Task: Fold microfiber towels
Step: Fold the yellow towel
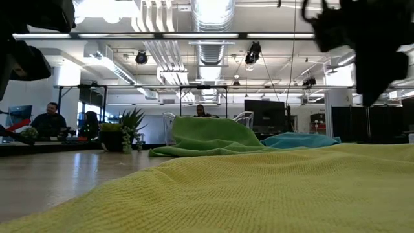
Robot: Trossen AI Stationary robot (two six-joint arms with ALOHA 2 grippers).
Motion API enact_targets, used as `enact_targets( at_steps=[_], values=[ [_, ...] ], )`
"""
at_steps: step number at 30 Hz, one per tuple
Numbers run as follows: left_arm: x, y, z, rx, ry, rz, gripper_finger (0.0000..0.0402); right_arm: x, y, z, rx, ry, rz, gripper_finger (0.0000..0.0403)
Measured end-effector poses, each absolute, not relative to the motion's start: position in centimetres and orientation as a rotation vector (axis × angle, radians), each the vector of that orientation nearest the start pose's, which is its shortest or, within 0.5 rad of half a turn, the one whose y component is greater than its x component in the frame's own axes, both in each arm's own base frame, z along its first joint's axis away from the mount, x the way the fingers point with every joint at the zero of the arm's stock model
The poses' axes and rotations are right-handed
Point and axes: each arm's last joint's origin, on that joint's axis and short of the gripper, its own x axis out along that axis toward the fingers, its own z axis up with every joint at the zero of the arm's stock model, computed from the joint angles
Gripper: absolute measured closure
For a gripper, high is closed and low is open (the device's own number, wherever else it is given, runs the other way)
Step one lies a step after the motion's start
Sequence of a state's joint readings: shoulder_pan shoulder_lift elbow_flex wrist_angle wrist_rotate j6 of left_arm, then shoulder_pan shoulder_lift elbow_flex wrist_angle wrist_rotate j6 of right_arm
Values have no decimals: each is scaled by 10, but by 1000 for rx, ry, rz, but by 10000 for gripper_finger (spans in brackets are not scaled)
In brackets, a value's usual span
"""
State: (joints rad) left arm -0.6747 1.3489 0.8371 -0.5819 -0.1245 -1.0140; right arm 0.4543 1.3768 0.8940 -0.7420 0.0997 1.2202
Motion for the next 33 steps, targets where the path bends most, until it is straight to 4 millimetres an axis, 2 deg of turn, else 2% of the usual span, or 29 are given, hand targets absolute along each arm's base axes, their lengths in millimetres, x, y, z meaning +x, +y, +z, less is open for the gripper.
enact_targets(
  at_steps=[4, 8, 11, 14, 19, 25, 33],
  values=[
    [197, -147, 206, -461, 1122, 70, 402, 185, 105, 203, 1000, 1095, -643, 222],
    [199, -142, 207, -429, 1102, 55, 402, 160, 111, 180, 1257, 1022, -705, 229],
    [200, -140, 207, -413, 1096, 46, 402, 142, 112, 163, 1347, 992, -765, 234],
    [200, -140, 208, -418, 1093, 45, 402, 130, 112, 157, 1386, 956, -787, 238],
    [199, -139, 207, -434, 1096, 59, 402, 126, 106, 151, 1382, 953, -801, 243],
    [199, -139, 208, -436, 1077, 69, 402, 126, 94, 133, 1376, 929, -885, 253],
    [200, -139, 208, -461, 1071, 83, 402, 132, 87, 120, 1421, 792, -750, 276]
  ],
)
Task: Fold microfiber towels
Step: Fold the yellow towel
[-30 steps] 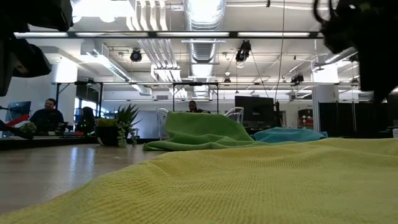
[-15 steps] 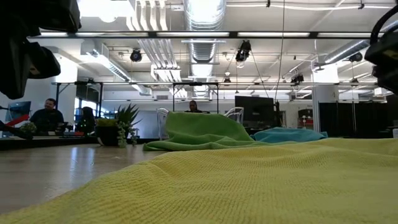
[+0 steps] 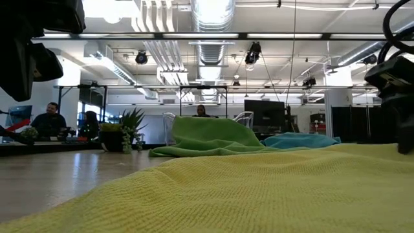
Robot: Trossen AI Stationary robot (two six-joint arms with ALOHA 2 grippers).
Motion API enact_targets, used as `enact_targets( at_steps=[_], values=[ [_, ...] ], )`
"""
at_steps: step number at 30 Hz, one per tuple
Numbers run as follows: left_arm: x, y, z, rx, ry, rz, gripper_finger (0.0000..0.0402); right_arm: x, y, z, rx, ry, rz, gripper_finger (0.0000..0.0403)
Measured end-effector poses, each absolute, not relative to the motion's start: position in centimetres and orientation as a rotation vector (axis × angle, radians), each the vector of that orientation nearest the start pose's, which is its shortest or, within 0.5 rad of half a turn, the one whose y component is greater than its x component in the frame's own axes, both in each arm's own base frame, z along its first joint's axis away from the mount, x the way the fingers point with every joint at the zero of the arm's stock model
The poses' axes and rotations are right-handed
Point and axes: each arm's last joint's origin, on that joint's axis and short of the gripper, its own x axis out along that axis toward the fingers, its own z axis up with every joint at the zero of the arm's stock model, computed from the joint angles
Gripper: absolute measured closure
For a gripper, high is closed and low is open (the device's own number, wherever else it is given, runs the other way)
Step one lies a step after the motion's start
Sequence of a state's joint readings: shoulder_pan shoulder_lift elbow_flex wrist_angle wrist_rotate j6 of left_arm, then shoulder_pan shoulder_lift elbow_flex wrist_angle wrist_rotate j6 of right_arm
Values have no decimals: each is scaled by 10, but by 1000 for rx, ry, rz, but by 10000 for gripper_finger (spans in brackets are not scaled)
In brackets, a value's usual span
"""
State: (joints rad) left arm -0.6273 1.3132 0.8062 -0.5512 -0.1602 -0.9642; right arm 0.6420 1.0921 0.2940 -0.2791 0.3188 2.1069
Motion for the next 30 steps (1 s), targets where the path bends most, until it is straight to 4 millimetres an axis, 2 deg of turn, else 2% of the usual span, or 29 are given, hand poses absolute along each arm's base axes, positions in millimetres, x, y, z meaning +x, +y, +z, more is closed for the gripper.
enact_targets(
  at_steps=[7, 10, 15, 21, 26, 28, 30],
  values=[
    [201, -140, 209, -463, 1049, 85, 402, 142, 87, 138, 1262, 567, -519, 352],
    [203, -138, 210, -452, 1016, 116, 402, 147, 90, 152, 1115, 508, -450, 385],
    [209, -130, 211, -400, 920, 192, 402, 164, 91, 182, 753, 458, -351, 393],
    [229, -118, 223, -302, 785, 160, 402, 198, 87, 246, 418, 364, -252, 394],
    [250, -104, 249, -336, 569, 124, 402, 224, 90, 320, 227, 299, 16, 394],
    [254, -97, 259, -319, 482, 112, 402, 232, 90, 346, 150, 302, 27, 394],
    [256, -89, 269, -288, 407, 125, 402, 238, 86, 363, 58, 364, -48, 394]
  ],
)
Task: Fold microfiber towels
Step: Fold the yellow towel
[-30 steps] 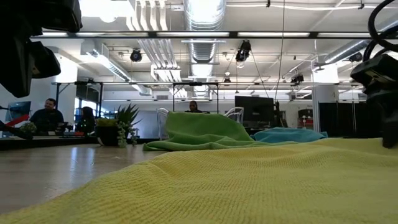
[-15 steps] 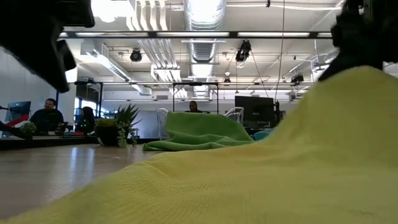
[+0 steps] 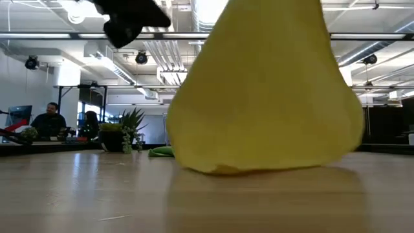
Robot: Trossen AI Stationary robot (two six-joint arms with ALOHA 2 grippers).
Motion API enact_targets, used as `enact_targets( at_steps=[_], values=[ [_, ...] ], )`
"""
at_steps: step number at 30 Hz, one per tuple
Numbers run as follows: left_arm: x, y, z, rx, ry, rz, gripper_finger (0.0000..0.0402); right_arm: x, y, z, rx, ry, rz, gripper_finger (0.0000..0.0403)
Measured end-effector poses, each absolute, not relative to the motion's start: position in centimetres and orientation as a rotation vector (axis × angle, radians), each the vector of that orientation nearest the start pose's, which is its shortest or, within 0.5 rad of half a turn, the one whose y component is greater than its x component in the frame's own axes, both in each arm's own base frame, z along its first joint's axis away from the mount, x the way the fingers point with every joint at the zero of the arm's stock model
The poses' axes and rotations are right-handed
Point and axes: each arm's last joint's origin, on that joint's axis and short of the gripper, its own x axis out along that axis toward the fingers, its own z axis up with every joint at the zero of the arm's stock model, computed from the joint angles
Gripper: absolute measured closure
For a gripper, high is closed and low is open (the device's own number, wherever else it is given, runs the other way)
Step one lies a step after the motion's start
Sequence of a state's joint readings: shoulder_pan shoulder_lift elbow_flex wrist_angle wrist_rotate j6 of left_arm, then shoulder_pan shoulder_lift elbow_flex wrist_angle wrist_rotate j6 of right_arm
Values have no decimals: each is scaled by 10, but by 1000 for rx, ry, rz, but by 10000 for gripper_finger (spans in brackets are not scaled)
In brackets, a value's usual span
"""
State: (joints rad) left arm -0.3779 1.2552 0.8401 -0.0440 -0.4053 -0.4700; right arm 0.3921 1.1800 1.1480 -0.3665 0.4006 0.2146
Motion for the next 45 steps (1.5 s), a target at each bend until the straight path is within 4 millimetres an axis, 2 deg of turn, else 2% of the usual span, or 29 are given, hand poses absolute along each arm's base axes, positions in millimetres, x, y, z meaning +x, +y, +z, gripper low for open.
enact_targets(
  at_steps=[2, 6, 8, 10, 13, 16, 18, 20, 23, 25, 27, 30, 33, 35, 39, 45],
  values=[
    [254, -80, 278, -259, 358, 174, 402, 246, 74, 372, -23, 476, -159, 394],
    [237, -61, 296, -238, 280, 325, 402, 270, 34, 378, -60, 671, -300, 394],
    [226, -55, 305, -234, 251, 378, 402, 285, 17, 387, -68, 664, -352, 394],
    [212, -49, 314, -238, 223, 408, 402, 302, 11, 402, -112, 605, -354, 394],
    [192, -43, 320, -243, 211, 417, 402, 326, 23, 423, -254, 533, -276, 394],
    [176, -38, 320, -252, 209, 418, 402, 345, 51, 422, -280, 556, -110, 394],
    [168, -36, 316, -288, 209, 423, 402, 355, 75, 403, -204, 648, 76, 394],
    [162, -34, 308, -333, 214, 432, 402, 366, 101, 373, -108, 766, 216, 394],
    [159, -33, 291, -389, 232, 448, 402, 375, 143, 322, -23, 933, 357, 394],
    [159, -33, 278, -433, 255, 450, 402, 379, 155, 304, 101, 971, 410, 394],
    [159, -33, 263, -458, 293, 458, 402, 380, 151, 302, 231, 969, 465, 394],
    [161, -35, 245, -484, 334, 460, 402, 379, 133, 304, 380, 978, 426, 391],
    [167, -37, 238, -491, 350, 447, 402, 376, 123, 303, 500, 999, 367, 373],
    [170, -38, 234, -485, 360, 450, 402, 371, 122, 310, 562, 998, 380, 354],
    [181, -42, 230, -464, 350, 439, 402, 365, 118, 324, 594, 959, 403, 315],
    [200, -48, 227, -466, 298, 396, 402, 362, 124, 323, 625, 976, 377, 275]
  ],
)
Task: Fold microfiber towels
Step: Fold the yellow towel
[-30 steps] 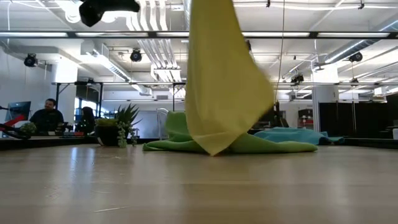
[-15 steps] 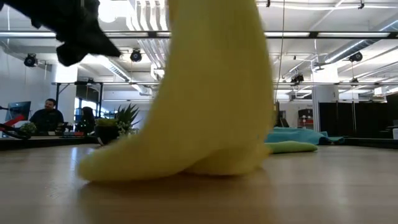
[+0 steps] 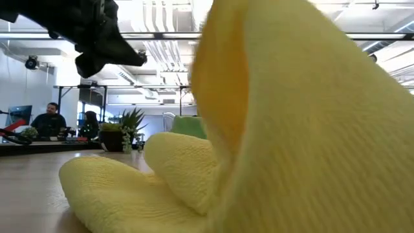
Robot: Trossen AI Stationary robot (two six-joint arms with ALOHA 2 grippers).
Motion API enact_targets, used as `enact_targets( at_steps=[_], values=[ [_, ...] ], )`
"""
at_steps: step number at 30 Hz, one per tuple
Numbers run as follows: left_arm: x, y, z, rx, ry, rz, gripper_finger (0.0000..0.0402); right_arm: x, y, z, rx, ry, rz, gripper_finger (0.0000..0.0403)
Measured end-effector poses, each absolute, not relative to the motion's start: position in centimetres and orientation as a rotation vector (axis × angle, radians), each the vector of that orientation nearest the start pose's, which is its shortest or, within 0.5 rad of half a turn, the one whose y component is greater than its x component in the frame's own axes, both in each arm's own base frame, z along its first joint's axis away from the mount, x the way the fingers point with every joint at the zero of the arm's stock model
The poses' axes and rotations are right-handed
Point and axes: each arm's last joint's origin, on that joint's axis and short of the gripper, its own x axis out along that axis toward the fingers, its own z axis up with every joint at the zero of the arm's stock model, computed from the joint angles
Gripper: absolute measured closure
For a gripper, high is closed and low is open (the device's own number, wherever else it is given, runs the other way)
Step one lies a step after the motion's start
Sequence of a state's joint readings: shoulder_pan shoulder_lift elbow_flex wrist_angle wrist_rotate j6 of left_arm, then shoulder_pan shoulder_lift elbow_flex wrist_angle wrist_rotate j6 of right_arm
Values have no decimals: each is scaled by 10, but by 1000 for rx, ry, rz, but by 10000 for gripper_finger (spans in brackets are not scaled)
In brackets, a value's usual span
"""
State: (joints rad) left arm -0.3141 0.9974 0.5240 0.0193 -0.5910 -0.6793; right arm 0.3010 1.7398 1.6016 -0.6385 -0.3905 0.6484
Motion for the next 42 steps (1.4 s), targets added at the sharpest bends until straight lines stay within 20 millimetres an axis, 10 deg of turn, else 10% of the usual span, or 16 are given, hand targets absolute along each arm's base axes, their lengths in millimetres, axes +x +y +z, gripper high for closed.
enact_targets(
  at_steps=[14, 32, 42],
  values=[
    [229, -79, 191, -561, 576, -117, 402, 347, 175, 257, 472, 891, 295, 253],
    [234, -115, 168, -679, 667, -202, 402, 356, 97, 202, 236, 1050, 298, 269],
    [235, -112, 169, -660, 609, -104, 402, 348, 106, 192, 217, 1092, 361, 269]
  ],
)
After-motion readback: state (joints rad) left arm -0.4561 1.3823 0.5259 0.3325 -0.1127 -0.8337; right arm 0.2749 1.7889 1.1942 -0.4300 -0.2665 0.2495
